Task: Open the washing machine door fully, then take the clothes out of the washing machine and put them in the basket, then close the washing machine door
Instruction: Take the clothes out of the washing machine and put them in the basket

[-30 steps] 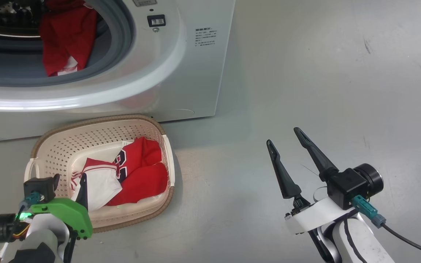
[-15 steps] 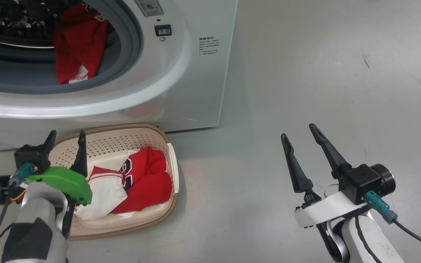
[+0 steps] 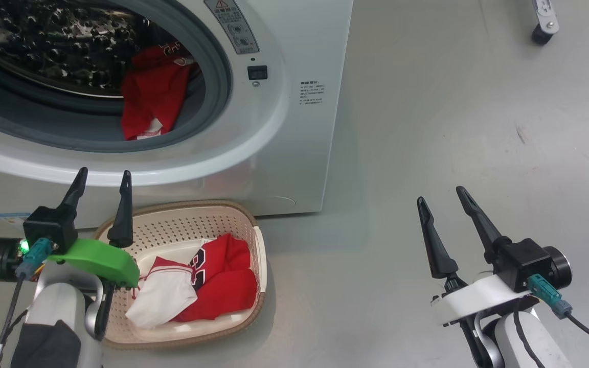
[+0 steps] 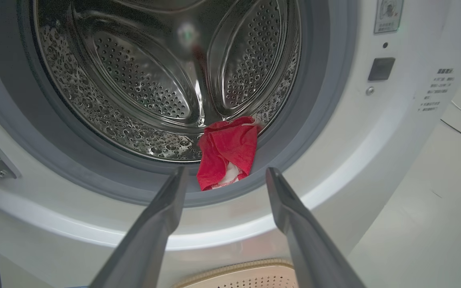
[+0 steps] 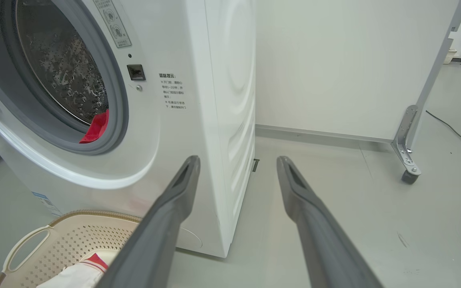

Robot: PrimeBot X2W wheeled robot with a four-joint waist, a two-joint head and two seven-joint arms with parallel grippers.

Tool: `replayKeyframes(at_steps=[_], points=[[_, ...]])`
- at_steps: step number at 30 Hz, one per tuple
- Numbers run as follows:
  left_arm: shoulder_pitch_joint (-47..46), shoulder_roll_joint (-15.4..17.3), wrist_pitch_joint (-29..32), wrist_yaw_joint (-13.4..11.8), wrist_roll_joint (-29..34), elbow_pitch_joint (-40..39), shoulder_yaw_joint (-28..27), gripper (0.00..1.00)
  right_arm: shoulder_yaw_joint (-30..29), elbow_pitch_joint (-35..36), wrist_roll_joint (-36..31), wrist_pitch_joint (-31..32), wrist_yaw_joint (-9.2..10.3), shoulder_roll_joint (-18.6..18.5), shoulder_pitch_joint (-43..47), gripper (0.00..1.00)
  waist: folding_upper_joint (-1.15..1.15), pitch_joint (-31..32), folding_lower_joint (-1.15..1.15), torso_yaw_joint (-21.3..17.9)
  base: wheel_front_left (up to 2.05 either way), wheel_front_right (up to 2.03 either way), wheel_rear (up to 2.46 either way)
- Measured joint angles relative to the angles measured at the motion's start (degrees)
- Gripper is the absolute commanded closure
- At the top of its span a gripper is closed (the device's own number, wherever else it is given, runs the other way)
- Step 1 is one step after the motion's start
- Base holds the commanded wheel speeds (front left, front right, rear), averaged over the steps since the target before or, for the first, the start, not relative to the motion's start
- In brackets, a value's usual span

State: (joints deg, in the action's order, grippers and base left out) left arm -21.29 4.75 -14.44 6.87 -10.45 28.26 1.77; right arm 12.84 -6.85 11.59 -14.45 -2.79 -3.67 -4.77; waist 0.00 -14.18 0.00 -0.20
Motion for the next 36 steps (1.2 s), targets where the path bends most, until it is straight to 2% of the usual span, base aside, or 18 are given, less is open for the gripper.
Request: replayKeyframes(at_steps=[20,36], points=[[15.68,-0.89,0.00,0.00,1.03,-10.73,-1.24,0.00,-2.03,-0.92,1.88,0.00,-0.11,-0.01,6.65,0.00,0.00,10.52,0.00,2.29,0.00,0.00,0.00],[19.87,-1.65,0.00,-0.01,2.05,-15.89,-1.12,0.00,-3.07,0.24,2.50,0.00,-0.16,0.26,7.82,0.00,0.00,11.07,0.00,2.03,0.00,0.00,0.00]])
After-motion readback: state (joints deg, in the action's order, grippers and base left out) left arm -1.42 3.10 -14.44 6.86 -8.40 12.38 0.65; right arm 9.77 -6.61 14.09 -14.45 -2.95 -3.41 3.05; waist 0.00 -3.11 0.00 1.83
